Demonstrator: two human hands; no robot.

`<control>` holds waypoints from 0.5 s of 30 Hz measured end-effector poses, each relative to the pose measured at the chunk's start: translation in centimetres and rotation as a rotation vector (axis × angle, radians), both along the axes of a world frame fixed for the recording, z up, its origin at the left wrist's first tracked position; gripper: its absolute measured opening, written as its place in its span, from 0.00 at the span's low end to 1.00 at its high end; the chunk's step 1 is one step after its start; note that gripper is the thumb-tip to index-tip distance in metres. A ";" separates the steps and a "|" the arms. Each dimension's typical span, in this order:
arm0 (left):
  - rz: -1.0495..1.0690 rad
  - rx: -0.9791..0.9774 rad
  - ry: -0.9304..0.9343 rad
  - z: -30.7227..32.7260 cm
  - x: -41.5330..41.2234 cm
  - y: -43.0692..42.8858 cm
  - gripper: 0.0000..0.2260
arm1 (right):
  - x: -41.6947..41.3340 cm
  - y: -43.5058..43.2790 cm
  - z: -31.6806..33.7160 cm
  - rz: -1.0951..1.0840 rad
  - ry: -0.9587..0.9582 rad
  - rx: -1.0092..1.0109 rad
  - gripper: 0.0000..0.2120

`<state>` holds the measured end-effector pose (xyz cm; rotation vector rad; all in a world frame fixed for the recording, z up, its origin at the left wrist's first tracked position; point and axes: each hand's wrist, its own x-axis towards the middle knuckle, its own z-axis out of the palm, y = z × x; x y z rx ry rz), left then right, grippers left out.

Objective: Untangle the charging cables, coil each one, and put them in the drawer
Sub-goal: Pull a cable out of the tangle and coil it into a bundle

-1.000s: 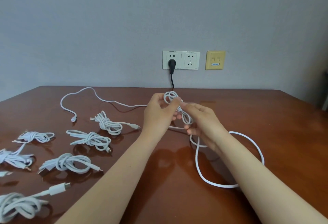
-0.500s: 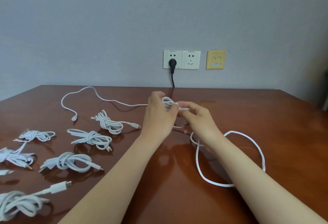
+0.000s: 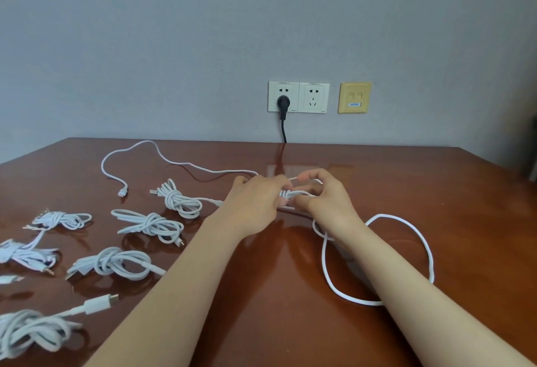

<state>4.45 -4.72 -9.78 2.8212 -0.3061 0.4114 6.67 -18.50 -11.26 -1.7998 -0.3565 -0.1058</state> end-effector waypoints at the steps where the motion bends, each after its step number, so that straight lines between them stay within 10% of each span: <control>1: 0.025 0.008 0.003 0.0 0.1 0.2 0.12 | -0.1 0.0 0.1 0.001 -0.023 -0.081 0.15; 6: 0.180 0.015 0.025 0.1 0.0 1.2 0.10 | -0.4 -0.3 -0.3 0.091 -0.218 -0.589 0.26; 15: 0.427 0.143 0.161 0.6 -0.4 1.0 0.10 | 0.0 -0.8 -0.2 -0.058 -0.255 -0.959 0.14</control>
